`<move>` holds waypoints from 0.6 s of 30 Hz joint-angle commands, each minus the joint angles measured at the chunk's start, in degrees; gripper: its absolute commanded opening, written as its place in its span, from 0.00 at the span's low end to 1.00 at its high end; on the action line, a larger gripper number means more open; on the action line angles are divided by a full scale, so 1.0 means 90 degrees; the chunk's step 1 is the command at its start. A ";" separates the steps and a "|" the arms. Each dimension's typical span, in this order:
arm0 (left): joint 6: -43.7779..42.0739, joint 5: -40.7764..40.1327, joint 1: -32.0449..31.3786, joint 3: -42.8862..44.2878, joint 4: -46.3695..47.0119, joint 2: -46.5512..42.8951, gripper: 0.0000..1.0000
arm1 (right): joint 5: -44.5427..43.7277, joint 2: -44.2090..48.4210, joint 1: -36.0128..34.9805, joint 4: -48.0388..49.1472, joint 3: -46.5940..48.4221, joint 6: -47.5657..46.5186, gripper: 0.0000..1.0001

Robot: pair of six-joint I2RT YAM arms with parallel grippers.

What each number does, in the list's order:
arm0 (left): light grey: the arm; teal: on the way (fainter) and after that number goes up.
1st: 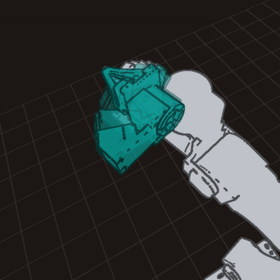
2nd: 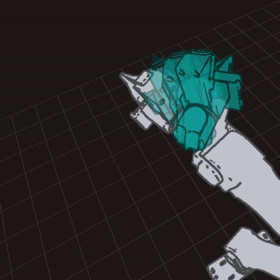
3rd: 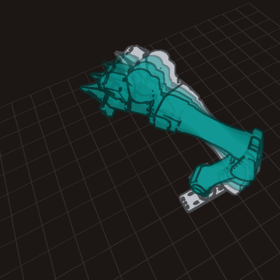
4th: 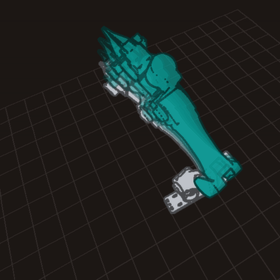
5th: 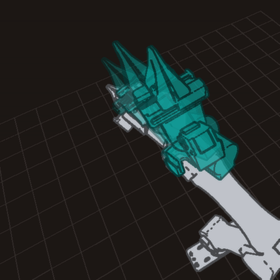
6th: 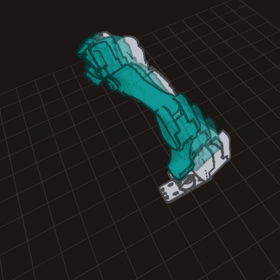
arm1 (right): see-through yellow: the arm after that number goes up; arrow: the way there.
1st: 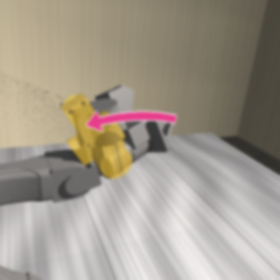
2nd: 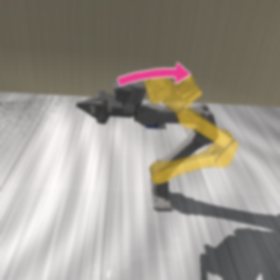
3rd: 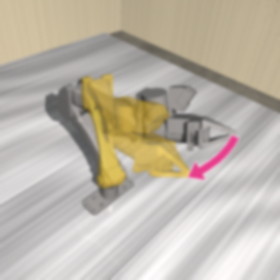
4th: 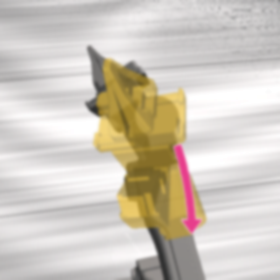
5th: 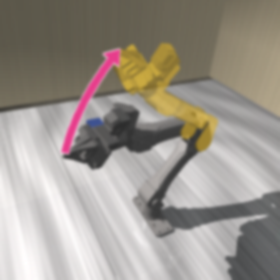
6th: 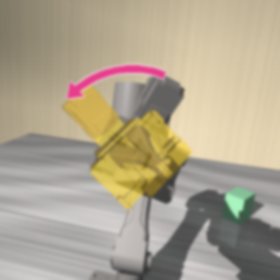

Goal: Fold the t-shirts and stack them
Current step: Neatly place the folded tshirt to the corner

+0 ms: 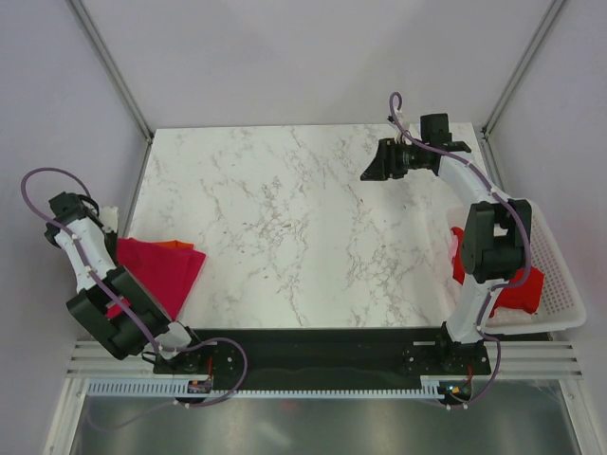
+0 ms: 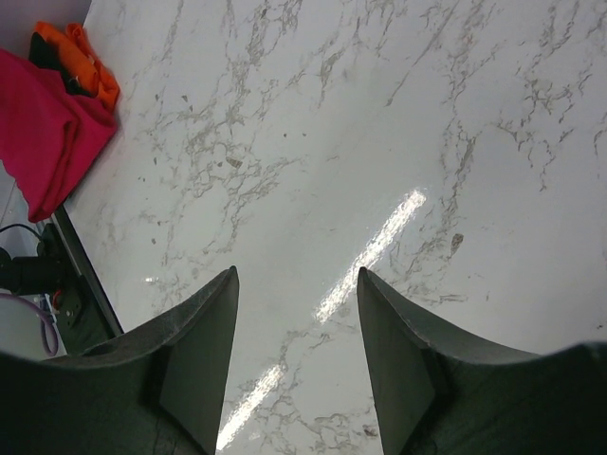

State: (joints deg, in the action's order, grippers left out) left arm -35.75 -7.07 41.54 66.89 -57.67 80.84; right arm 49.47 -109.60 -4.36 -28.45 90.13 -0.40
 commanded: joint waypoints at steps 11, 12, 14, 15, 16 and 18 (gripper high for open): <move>0.0544 -0.0894 0.0219 -0.0225 0.0675 -0.0222 0.02 | 0.0157 -0.0117 -0.0033 0.0212 0.0289 0.0025 0.61; 0.0563 -0.0884 0.0228 -0.0235 0.0666 -0.0232 0.04 | 0.0167 -0.0117 -0.0052 0.0212 0.0289 0.0025 0.61; 0.0573 -0.0913 0.0228 -0.0274 0.0666 -0.0222 0.07 | 0.0157 -0.0117 -0.0043 0.0212 0.0269 0.0025 0.61; 0.0573 -0.0952 0.0228 -0.0284 0.0656 -0.0222 0.08 | 0.0157 -0.0107 -0.0043 0.0212 0.0269 0.0016 0.61; 0.0583 -0.1011 0.0228 -0.0294 0.0656 -0.0280 0.10 | 0.0157 -0.0107 -0.0053 0.0212 0.0269 0.0006 0.61; 0.0642 -0.1137 0.0228 -0.0362 0.0636 -0.0359 0.15 | 0.0128 -0.0068 -0.0043 0.0202 0.0259 -0.0013 0.61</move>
State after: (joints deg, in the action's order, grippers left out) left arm -31.94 -13.32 43.03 64.01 -54.11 80.60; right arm 49.47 -109.93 -4.40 -27.86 90.78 -0.16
